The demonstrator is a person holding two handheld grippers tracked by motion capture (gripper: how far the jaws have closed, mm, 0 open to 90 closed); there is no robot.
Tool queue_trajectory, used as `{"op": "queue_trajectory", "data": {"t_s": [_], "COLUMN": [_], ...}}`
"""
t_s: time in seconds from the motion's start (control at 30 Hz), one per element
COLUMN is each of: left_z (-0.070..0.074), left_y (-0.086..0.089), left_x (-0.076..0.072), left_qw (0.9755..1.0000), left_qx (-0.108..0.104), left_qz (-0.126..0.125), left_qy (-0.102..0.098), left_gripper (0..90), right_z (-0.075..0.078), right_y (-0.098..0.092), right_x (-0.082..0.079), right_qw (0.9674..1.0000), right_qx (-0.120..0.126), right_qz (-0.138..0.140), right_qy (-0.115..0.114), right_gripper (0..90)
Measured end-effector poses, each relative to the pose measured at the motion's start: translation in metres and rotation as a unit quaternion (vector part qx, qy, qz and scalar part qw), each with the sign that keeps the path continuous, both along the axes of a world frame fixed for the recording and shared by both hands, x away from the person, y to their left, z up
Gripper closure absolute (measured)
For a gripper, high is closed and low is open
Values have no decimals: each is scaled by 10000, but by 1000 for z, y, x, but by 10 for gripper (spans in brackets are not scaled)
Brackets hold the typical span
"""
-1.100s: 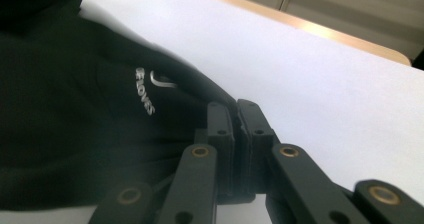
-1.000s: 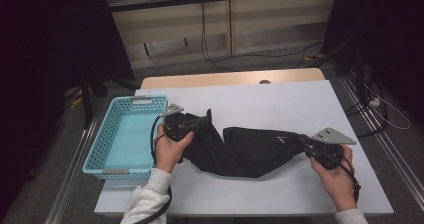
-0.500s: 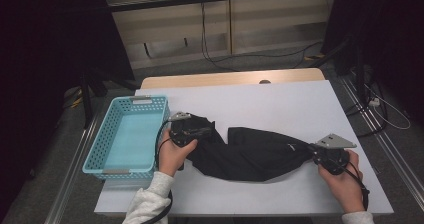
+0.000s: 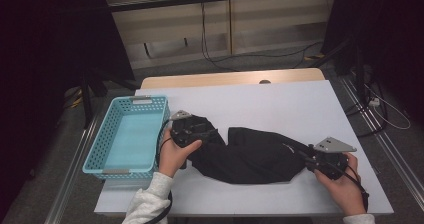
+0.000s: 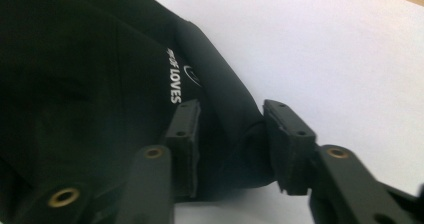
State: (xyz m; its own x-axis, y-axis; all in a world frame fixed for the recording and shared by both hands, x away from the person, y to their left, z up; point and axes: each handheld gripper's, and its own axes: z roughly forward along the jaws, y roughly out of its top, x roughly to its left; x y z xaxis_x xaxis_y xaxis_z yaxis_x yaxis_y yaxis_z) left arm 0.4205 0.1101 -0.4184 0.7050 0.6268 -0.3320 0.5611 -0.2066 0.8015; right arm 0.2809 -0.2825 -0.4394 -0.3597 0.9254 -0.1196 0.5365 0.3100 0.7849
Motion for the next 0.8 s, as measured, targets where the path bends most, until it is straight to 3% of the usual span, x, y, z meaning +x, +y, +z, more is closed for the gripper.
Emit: {"op": "queue_trajectory", "data": {"t_s": [0.1, 0.23, 0.47, 0.53, 0.8], "left_z": [-5, -13, -27, -32, -40], "left_y": [-13, -28, -39, -43, -49], "left_x": [1, 4, 16, 18, 19], "left_qw": [9999, 9990, 9979, 9971, 9955], "left_qx": [72, 366, 637, 743, 900], "left_qz": [-74, -241, -67, -128, -240], "left_qy": [2, -64, 75, 129, 188], "left_gripper": [266, 261, 277, 283, 317], "right_z": [1, 2, 4, 5, 1], "right_y": [-1, -6, -17, -18, -6], "right_x": [-3, -6, -17, -19, -15], "right_qw": [9999, 9991, 9969, 9971, 9978], "right_qx": [135, 314, 517, 426, 431], "right_qz": [-61, -292, -588, -634, -490], "right_qy": [32, 30, -29, -4, 128], "right_gripper": [523, 489, 447, 445, 458]}}
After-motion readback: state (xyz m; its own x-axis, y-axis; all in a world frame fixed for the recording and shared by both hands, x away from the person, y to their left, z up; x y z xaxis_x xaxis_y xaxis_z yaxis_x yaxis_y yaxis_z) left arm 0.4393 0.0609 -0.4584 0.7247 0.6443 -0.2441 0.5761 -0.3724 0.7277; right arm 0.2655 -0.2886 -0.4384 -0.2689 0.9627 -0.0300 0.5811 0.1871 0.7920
